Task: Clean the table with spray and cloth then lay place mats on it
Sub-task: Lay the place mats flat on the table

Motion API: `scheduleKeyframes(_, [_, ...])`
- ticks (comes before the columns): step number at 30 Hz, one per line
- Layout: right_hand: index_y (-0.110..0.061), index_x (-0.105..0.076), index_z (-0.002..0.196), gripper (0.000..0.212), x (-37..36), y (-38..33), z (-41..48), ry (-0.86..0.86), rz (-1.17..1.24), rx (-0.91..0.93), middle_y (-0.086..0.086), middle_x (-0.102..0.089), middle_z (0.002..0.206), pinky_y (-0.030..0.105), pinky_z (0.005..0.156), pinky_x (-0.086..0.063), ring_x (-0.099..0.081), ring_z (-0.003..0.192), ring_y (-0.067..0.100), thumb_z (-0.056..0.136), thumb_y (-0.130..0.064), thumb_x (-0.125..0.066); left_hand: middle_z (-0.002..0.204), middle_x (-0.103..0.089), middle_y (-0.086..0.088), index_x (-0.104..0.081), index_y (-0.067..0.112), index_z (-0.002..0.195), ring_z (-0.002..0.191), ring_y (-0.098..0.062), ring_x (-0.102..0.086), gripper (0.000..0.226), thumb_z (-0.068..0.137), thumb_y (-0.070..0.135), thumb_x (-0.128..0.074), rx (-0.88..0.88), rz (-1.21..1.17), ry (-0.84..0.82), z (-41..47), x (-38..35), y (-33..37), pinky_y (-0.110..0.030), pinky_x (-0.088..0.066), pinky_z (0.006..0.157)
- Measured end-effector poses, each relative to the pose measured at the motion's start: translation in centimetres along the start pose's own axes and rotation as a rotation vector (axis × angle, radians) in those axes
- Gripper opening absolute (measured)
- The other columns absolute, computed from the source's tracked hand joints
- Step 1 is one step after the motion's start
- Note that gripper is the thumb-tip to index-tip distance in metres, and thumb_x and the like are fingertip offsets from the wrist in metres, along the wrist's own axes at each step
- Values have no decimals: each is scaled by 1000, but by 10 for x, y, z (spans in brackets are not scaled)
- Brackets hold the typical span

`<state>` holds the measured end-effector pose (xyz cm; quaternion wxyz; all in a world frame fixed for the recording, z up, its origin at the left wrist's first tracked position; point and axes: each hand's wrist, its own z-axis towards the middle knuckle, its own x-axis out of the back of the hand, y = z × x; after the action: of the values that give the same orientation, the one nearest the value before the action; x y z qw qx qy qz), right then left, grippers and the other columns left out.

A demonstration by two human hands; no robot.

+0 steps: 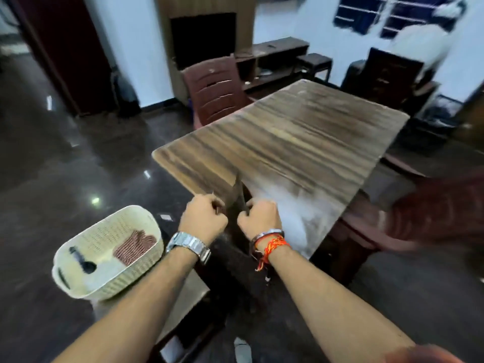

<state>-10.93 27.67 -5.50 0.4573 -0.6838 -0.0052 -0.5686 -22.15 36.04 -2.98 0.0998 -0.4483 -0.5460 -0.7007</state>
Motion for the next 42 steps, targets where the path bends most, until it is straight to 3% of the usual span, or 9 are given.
scheduleKeyframes(4, [-5, -69, 102, 30, 59, 57, -1, 194, 51, -154, 19, -68, 94, 35, 86, -46, -56, 105, 35, 78, -19, -57, 88, -75, 1, -77, 21, 85, 87, -16, -68, 19, 75, 11, -64, -124, -97, 26, 3, -14, 37, -16, -41, 77])
scheduleKeyframes(9, [-4, -52, 103, 25, 93, 124, -5, 125, -31, -229, 22, -62, 106, 38, 80, -44, -58, 101, 40, 90, -26, -51, 90, -73, 8, -77, 24, 85, 90, -12, -67, 19, 76, 11, -68, -168, -150, -34, 6, -39, 68, -24, -49, 88])
scheduleKeyframes(15, [-18, -55, 103, 26, 125, 184, 16, 192, 123, -279, 12, -69, 96, 37, 73, -46, -61, 92, 37, 89, -39, -54, 80, -72, 12, -73, 29, 77, 68, 12, -64, 29, 72, 1, -73, -130, -324, -27, 41, -65, 105, -8, -50, 68])
scheduleKeyframes(18, [-16, -58, 97, 23, 146, 218, 46, 273, 299, -292, 6, -68, 89, 34, 72, -45, -61, 87, 31, 88, -38, -58, 92, -75, -7, -76, 16, 91, 75, -4, -68, 25, 74, -4, -75, -73, -433, -19, 71, -74, 129, -21, -55, 77])
scheduleKeyframes(20, [-14, -56, 99, 24, 157, 234, 68, 305, 444, -271, 0, -64, 84, 30, 69, -41, -61, 82, 24, 89, -35, -60, 97, -74, -11, -74, 10, 97, 68, 0, -66, 25, 77, -5, -75, -85, -485, -8, 87, -81, 147, -14, -54, 68])
scheduleKeyframes(26, [-17, -46, 107, 45, 166, 270, 120, 95, 721, -240, -9, -64, 78, 18, 61, -45, -57, 63, 3, 82, -49, -65, 103, -73, 2, -76, 22, 98, 90, -9, -63, 20, 79, 16, -75, -279, -140, 168, 131, -116, 192, -19, -44, 87])
scheduleKeyframes(30, [-18, -36, 116, 62, 152, 299, 140, 69, 741, -285, -1, -68, 100, 20, 78, -52, -67, 85, 6, 75, -41, -77, 117, -68, 1, -72, 18, 109, 108, -16, -61, 40, 75, 36, -81, -342, 61, 56, 163, -149, 207, -21, -38, 95])
scheduleKeyframes(37, [-26, -37, 102, 50, 133, 336, 193, 311, 622, -325, -7, -67, 84, 7, 61, -41, -63, 72, 0, 75, -23, -79, 127, -61, -2, -69, 16, 116, 116, -19, -58, 57, 69, 44, -84, -355, 112, -52, 234, -237, 219, -32, -42, 103])
scheduleKeyframes(42, [-14, -38, 110, 46, 140, 358, 264, 454, 538, -422, 1, -64, 85, 14, 61, -35, -64, 79, 25, 81, -17, -73, 142, -52, -7, -60, 10, 129, 127, -26, -51, 60, 78, 35, -78, -442, 100, -67, 311, -299, 252, -37, -39, 108])
